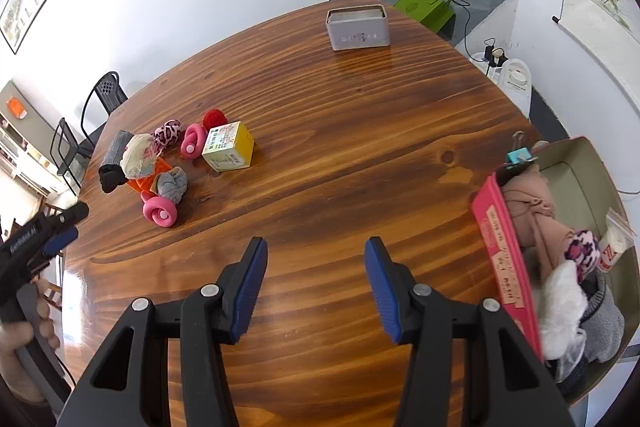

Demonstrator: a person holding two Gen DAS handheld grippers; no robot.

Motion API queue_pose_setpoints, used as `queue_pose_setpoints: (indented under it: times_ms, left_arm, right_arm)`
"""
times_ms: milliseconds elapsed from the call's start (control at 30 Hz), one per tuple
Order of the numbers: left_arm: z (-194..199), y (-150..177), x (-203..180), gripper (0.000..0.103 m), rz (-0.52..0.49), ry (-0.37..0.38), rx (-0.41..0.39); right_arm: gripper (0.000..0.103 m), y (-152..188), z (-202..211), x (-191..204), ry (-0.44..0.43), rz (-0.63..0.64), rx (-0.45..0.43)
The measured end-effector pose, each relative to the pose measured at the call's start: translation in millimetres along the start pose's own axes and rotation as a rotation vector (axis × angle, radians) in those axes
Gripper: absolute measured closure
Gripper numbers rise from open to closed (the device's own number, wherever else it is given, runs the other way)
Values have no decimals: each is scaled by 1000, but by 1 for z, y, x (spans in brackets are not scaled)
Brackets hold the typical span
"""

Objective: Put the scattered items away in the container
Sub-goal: 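Move both grippers back over the pile on the table, then grasp the grey-and-black knit sock with the left gripper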

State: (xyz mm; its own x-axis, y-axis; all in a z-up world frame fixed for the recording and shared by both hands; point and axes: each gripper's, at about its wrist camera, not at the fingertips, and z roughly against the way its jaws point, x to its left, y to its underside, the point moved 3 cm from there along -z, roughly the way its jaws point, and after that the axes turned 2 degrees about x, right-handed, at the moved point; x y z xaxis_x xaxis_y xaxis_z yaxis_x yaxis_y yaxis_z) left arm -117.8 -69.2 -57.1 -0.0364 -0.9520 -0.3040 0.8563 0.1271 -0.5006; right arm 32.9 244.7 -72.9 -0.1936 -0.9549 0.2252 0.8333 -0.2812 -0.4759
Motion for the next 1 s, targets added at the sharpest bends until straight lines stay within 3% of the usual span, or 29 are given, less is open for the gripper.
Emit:
queue_pose_setpoints:
  times_ms: [200, 467, 1000]
  left_arm:
    - [-14, -42, 20, 29, 16, -12, -46]
    - [-50, -85, 30, 29, 9, -10, -40]
    - [-104, -101, 38, 29, 2, -12, 28]
  right_arm:
    - [48, -3, -17, 16, 11, 2, 25]
    - [48, -9, -34, 29, 28, -1, 50]
    - [48, -28, -63, 59, 17, 22, 64]
